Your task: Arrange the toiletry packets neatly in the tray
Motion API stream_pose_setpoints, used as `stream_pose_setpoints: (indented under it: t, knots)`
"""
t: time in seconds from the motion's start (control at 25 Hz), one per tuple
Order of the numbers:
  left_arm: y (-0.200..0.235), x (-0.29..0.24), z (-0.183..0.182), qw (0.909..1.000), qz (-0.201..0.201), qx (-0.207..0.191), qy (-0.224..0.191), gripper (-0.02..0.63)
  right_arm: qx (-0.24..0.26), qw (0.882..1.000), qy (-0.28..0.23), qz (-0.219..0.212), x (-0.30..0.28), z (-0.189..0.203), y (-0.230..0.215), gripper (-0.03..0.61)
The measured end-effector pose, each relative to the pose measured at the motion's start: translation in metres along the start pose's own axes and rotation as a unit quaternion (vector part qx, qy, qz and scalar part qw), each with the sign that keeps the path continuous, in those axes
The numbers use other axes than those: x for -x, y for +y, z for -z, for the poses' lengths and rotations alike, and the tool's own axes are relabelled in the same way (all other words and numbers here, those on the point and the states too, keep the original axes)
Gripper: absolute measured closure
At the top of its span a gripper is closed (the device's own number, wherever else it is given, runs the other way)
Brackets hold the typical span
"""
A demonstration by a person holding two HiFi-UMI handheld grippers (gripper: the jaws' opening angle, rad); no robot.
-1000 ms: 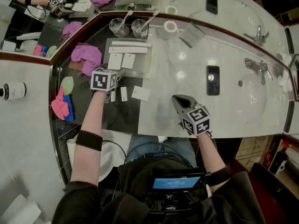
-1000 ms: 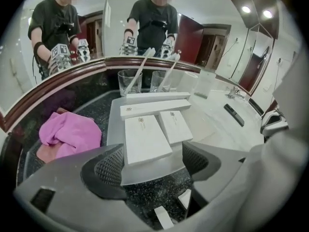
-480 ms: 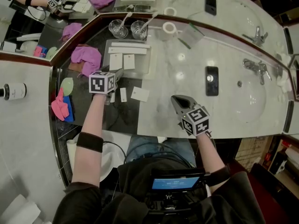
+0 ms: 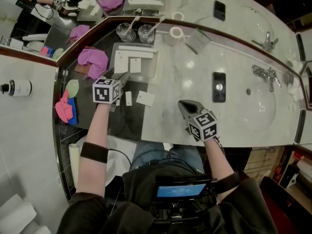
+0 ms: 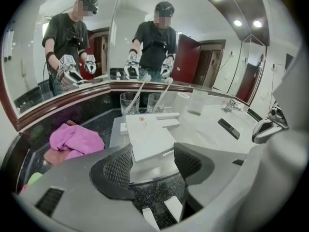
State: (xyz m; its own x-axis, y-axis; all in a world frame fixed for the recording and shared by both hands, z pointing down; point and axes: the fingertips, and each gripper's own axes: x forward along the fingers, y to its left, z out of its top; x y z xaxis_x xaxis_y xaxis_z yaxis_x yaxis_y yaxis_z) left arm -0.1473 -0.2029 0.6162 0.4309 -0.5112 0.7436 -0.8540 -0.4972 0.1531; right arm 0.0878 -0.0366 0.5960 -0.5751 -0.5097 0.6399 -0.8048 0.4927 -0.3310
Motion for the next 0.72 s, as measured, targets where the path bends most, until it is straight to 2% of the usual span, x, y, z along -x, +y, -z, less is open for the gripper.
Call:
stream_pose_setpoints:
  t: [0.48,0.72]
  knots:
    - [-0.064,0.092,-0.009,0.9958,-0.016,-0.023,-0.087,0.345,0.061,0.998,-0.020,-0.027,0.030,-0.026,0.011,0.566]
    - [-0.091,0.128,0.005,0.9939,-0.025,-0.025,-0.105,0.345,0.084,0.995,-0.036,-0.046,0.037,-0.043,0.021,0.566]
